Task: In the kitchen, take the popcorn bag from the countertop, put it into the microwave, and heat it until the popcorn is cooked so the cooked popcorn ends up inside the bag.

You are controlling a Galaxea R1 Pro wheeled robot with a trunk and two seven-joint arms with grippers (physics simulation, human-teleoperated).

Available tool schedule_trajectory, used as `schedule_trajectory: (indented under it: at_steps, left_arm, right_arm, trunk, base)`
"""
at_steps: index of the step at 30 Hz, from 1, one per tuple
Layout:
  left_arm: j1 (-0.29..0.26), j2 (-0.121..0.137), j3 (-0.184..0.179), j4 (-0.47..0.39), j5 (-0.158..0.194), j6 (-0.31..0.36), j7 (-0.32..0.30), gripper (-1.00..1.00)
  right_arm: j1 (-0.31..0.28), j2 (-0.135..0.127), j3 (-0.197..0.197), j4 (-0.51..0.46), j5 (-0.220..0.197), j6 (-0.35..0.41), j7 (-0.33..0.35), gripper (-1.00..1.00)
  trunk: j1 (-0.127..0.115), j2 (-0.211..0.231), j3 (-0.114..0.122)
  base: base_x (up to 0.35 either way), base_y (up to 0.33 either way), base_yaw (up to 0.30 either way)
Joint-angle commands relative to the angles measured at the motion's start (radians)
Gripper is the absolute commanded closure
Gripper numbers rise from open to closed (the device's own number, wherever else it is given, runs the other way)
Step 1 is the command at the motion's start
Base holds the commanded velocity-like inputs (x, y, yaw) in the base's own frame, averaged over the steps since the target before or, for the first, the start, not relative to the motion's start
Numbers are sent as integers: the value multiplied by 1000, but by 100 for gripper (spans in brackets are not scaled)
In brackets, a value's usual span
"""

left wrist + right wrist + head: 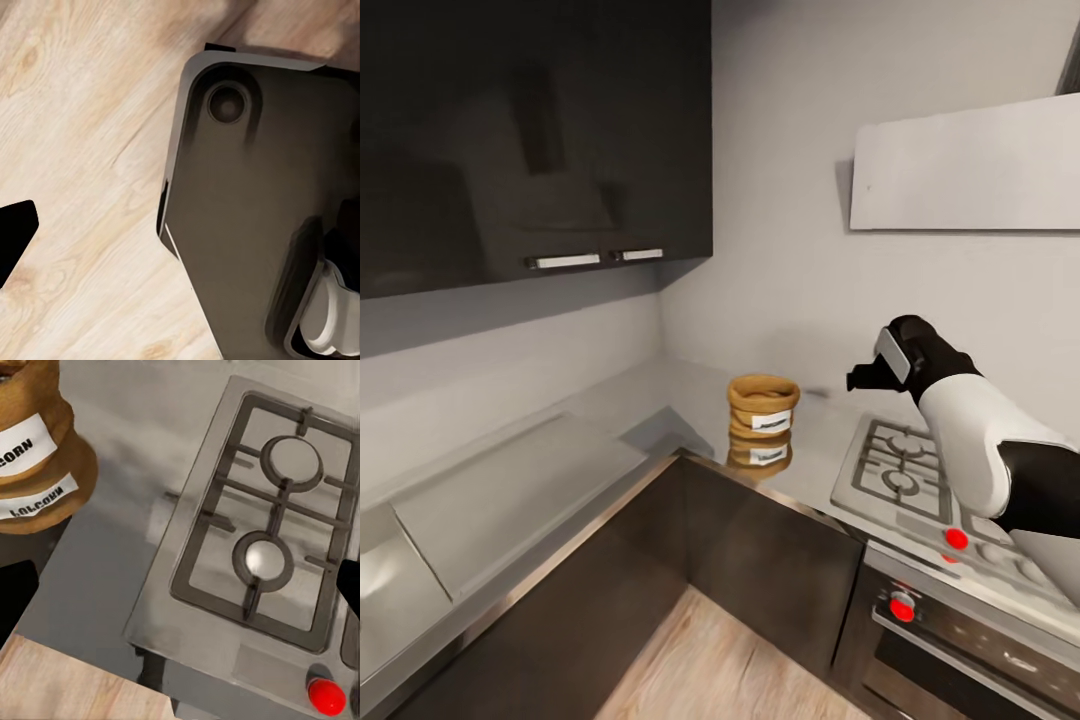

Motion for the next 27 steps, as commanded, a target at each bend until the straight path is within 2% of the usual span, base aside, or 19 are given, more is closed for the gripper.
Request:
schedule_trajectory:
  at_steps: [1, 7, 18, 27]
  left_arm:
    - [-1, 0, 4, -1, 2, 1, 1, -100]
    - [-1, 0, 4, -1, 2, 0, 1, -100]
    - [-1, 1, 4, 0, 2, -5, 1, -100]
    - [-1, 1, 4, -1, 2, -6, 1, -100]
  right_arm:
    - [-1, 1, -7, -1, 1, 3, -3, -100]
    - [-1, 22, -7, 0, 0, 3, -4, -100]
    - [-1, 24, -7, 0, 0, 3, -4, -100]
    - [-1, 24, -7, 0, 1, 3, -4, -100]
  trunk:
    - [1, -2, -3]
    - [1, -2, -10]
    - [1, -2, -24]
    - [1, -2, -36]
  base:
    - [266, -224, 35]
    - [204, -154, 133]
    - [21, -6, 185]
    - [274, -59, 172]
